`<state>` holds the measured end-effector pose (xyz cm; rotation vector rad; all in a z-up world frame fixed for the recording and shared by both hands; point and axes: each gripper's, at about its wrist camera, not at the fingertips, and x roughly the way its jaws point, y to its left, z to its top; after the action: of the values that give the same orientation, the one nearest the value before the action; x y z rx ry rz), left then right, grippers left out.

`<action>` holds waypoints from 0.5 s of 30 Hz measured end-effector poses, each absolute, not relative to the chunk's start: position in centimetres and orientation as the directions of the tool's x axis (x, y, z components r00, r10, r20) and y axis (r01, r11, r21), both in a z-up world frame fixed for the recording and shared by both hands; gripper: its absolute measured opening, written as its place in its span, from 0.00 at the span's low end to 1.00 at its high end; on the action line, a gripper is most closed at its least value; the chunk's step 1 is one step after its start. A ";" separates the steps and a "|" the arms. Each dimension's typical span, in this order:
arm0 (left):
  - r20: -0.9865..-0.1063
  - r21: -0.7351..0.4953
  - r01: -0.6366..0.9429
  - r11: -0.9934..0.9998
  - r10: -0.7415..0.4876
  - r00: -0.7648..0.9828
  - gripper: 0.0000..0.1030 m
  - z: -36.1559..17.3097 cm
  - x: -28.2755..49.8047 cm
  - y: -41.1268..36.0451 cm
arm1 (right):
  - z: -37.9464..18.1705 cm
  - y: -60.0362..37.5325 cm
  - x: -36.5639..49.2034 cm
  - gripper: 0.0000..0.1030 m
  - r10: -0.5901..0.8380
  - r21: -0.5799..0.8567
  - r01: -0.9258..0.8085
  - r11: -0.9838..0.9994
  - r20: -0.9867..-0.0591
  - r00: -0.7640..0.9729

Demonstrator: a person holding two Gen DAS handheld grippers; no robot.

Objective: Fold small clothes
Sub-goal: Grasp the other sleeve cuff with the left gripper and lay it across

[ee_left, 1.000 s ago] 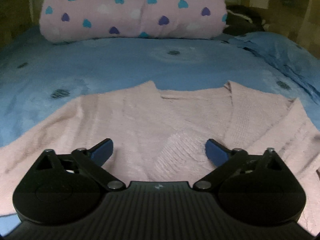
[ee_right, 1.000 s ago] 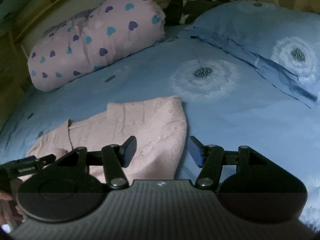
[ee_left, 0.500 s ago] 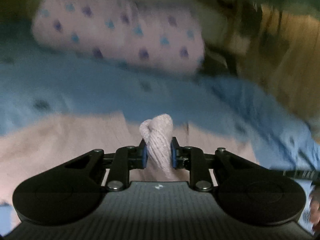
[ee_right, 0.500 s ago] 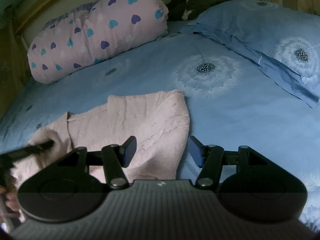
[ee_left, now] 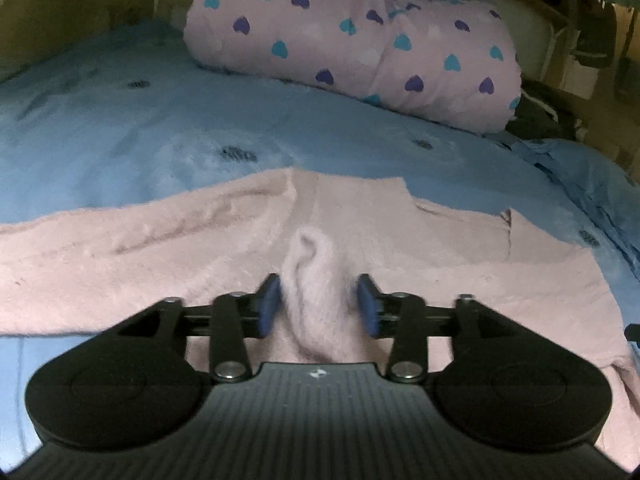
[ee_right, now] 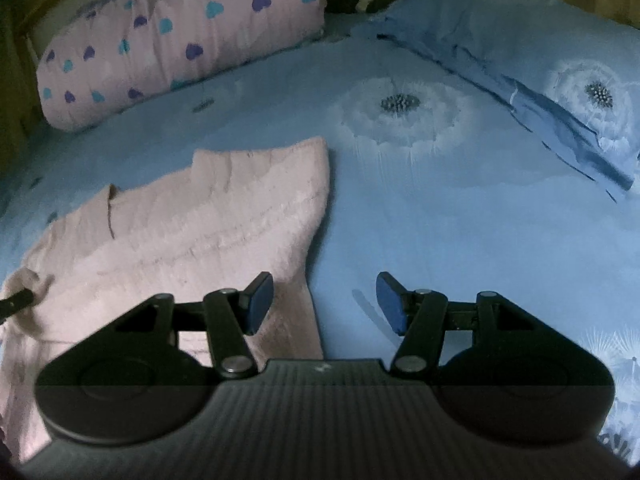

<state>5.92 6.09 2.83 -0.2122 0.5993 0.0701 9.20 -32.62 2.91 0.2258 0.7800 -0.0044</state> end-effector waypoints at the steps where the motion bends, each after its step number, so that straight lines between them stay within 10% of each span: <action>1: -0.547 -0.175 -0.125 0.977 0.009 0.837 0.59 3.3 5.9 6.2 | 2.8 -32.5 9.3 0.57 0.079 0.198 0.088 0.976 -0.703 0.707; 9: -0.543 -0.069 -0.147 0.987 0.087 0.836 0.75 4.4 6.6 6.0 | 2.6 -32.0 9.4 0.57 0.081 0.183 0.072 0.981 -0.712 0.698; 12: -0.579 -0.046 -0.122 0.992 0.073 0.812 0.49 3.0 7.5 5.4 | 2.5 -31.8 9.4 0.57 0.083 0.176 0.062 0.982 -0.713 0.696; 15: -0.608 0.050 -0.161 0.986 0.158 0.778 0.47 1.9 8.1 4.3 | 2.2 -31.7 9.5 0.57 0.080 0.168 0.060 0.984 -0.717 0.692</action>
<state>8.14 4.32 1.86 -0.0046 0.6565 0.1721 9.55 -31.67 2.23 0.1842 0.8071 0.0110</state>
